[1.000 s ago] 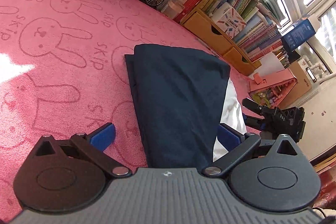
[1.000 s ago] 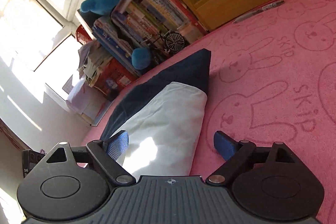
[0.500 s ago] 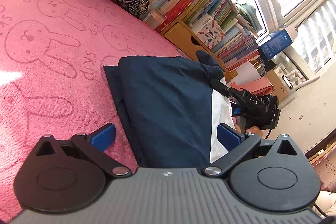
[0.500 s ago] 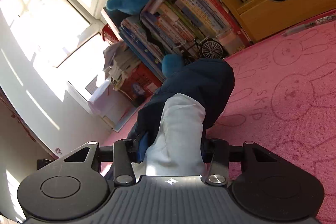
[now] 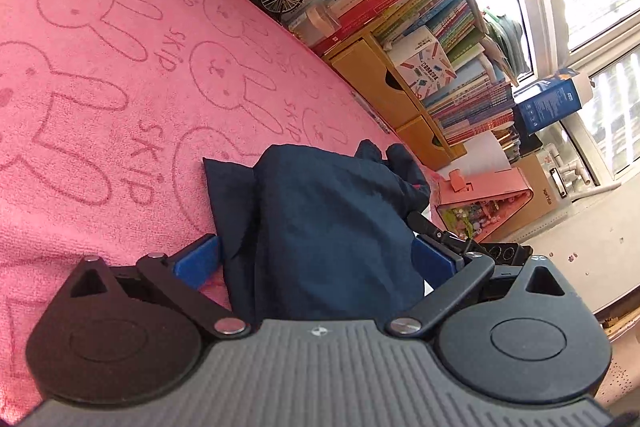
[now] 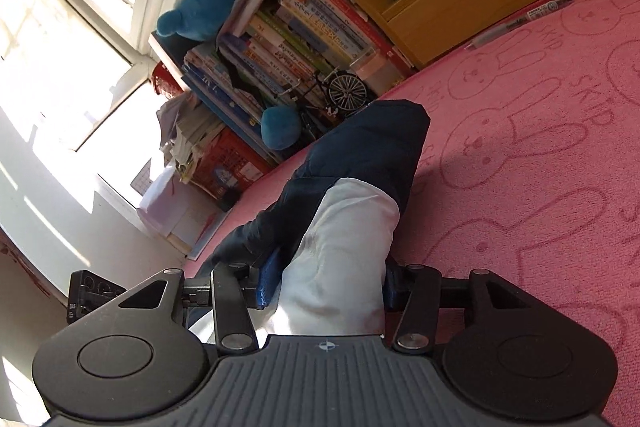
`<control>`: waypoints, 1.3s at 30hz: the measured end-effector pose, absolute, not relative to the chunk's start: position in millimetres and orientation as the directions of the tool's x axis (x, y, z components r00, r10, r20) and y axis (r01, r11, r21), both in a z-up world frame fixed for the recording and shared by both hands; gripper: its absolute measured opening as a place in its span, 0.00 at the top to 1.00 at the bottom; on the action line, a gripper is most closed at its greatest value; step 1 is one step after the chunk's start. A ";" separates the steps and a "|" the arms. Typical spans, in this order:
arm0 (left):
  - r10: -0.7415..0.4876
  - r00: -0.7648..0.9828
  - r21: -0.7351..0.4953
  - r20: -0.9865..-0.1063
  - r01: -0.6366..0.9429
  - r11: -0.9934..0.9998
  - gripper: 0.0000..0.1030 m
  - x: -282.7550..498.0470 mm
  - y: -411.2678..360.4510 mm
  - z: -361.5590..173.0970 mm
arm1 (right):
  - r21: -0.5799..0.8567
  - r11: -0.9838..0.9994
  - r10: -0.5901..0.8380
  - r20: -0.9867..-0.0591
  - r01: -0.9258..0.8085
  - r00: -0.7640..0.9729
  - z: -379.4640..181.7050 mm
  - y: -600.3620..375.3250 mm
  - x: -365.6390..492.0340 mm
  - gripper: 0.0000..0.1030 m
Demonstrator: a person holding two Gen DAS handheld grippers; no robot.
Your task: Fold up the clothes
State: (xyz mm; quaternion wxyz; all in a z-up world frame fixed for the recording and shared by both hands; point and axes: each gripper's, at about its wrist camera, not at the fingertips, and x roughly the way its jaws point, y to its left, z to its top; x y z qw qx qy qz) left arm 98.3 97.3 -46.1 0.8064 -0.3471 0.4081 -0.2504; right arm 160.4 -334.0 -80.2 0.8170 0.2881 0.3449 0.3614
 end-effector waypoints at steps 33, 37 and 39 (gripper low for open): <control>-0.326 0.663 -0.410 -0.673 0.032 0.911 0.71 206.4 84.3 -36.9 | 0.427 0.845 0.525 -0.547 -0.322 0.652 -53.8 -259.8 247.7 0.26; -0.208 0.703 -0.285 -0.680 0.008 0.958 0.70 176.9 96.8 -27.3 | 0.189 0.896 0.442 -0.483 -0.403 0.756 -27.5 -258.4 193.2 0.20; -0.133 0.735 -0.202 -0.665 -0.006 0.979 0.70 159.4 96.4 -14.4 | 0.088 0.901 0.422 -0.407 -0.426 0.810 -13.7 -263.5 160.0 0.18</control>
